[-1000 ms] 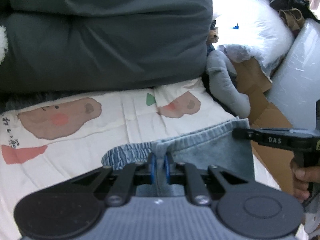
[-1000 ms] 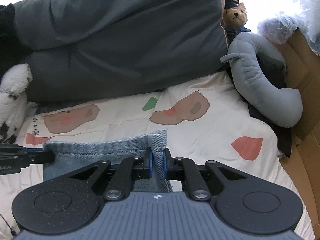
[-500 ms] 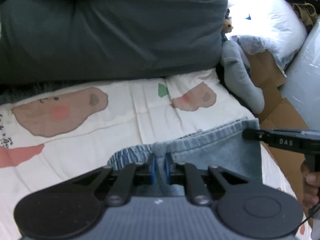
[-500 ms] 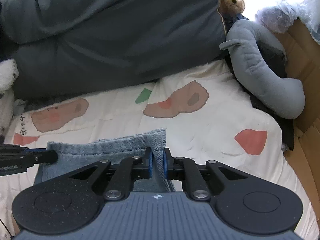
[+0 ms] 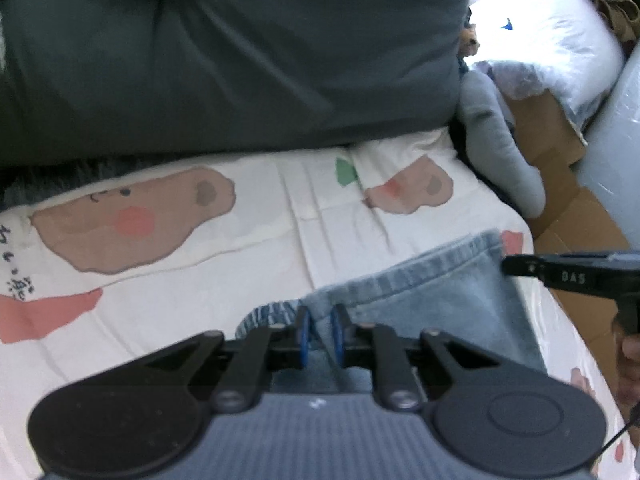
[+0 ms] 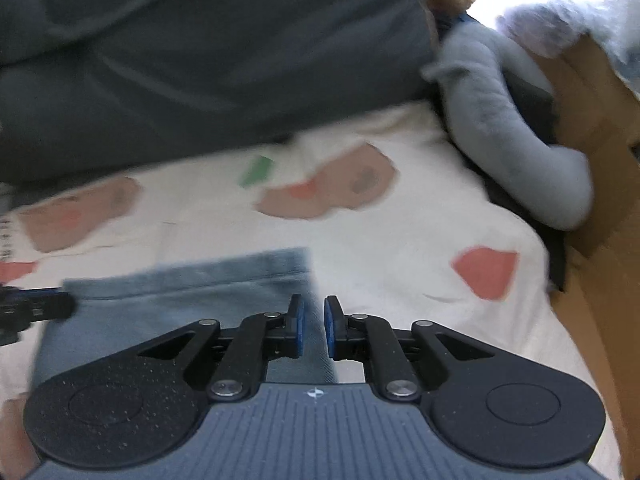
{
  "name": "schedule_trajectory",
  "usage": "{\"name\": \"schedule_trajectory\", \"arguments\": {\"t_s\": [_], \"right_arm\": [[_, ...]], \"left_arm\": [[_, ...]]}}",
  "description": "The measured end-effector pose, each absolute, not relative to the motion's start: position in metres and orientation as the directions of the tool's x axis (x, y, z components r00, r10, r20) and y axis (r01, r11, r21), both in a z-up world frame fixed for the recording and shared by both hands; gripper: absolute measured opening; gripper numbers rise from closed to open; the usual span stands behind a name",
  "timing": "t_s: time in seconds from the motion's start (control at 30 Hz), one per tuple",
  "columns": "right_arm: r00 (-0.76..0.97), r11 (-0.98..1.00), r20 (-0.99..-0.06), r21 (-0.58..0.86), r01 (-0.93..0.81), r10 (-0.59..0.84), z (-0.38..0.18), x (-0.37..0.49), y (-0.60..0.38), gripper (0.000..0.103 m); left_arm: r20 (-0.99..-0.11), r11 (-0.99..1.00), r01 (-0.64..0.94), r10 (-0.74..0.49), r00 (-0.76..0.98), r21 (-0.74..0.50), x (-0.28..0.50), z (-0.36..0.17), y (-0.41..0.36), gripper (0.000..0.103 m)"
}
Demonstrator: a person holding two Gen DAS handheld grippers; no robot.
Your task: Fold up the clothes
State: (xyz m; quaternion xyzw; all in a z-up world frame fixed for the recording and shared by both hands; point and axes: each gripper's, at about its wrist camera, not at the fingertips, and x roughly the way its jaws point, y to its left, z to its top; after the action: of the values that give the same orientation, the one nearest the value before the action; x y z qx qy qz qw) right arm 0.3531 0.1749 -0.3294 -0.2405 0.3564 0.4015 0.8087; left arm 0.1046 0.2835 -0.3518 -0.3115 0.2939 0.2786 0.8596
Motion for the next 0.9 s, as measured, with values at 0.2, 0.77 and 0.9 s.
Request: {"name": "schedule_trajectory", "arguments": {"t_s": [0.2, 0.77, 0.9], "right_arm": [[0.382, 0.53, -0.713, -0.016, -0.848, 0.588, -0.316, 0.341, 0.149, 0.018], [0.226, 0.391, -0.7, 0.083, -0.917, 0.678, -0.35, 0.306, 0.194, 0.016], [0.226, 0.388, -0.716, 0.067, -0.919, 0.66, -0.363, 0.308, 0.204, 0.017]], "left_arm": [[-0.66, 0.646, -0.674, 0.335, 0.673, -0.359, 0.085, -0.332, 0.281, 0.044], [-0.624, 0.734, -0.577, 0.271, 0.733, -0.359, 0.113, -0.343, 0.265, 0.009], [-0.64, 0.74, -0.574, 0.258, 0.724, -0.351, 0.118, -0.356, 0.27, 0.003]]}}
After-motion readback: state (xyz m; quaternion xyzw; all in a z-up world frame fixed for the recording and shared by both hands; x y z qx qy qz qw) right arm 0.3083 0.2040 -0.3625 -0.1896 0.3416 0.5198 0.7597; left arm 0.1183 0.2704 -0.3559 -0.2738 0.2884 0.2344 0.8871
